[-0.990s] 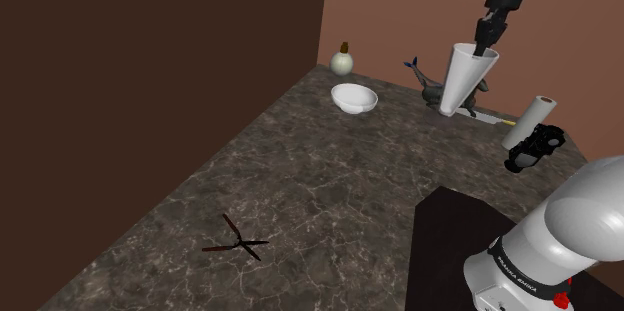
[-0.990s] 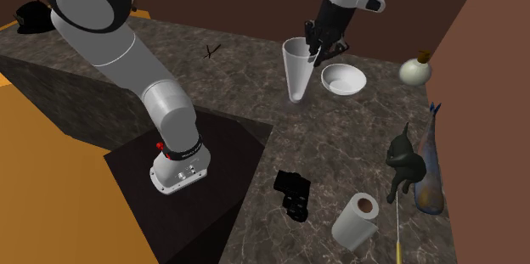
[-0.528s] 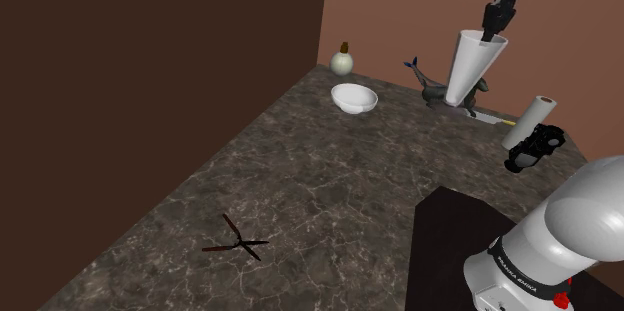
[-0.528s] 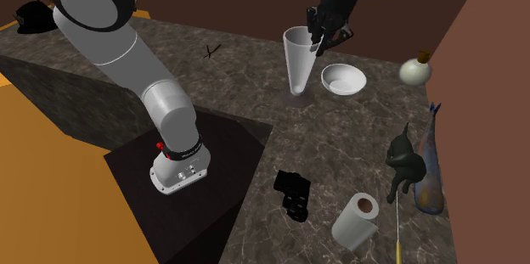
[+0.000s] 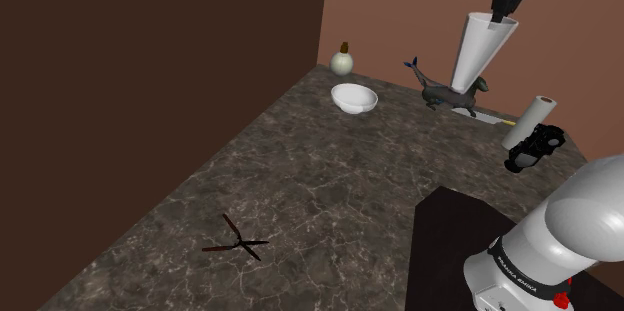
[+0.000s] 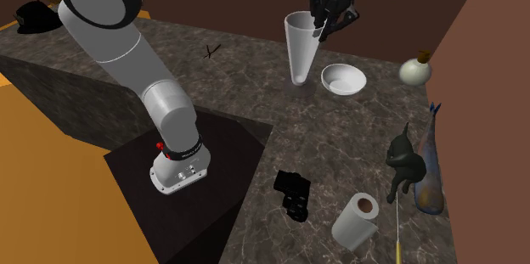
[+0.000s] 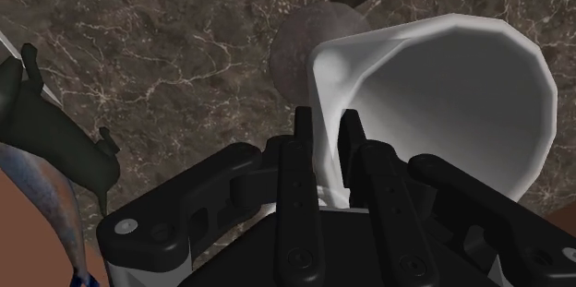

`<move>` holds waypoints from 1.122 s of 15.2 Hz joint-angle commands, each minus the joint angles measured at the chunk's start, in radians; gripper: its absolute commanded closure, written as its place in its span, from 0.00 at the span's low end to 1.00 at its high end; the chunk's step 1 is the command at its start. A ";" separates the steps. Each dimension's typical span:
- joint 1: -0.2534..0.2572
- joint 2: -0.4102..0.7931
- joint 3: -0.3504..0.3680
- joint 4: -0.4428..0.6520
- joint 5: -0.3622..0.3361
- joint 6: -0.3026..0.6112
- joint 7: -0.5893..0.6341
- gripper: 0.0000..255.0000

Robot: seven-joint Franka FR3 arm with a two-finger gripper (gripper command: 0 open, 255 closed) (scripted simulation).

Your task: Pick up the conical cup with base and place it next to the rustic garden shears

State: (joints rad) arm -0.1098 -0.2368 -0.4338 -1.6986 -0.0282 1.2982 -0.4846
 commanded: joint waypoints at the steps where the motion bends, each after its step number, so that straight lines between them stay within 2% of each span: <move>1: 0.002 0.011 0.000 0.042 0.005 -0.032 0.000 1.00; 9: 0.002 0.065 -0.011 0.198 0.023 -0.139 -0.013 1.00; 17: 0.056 -0.148 0.152 -0.017 0.034 -0.119 0.223 1.00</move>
State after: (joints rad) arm -0.0600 -0.3666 -0.3021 -1.6966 -0.0014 1.1770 -0.2924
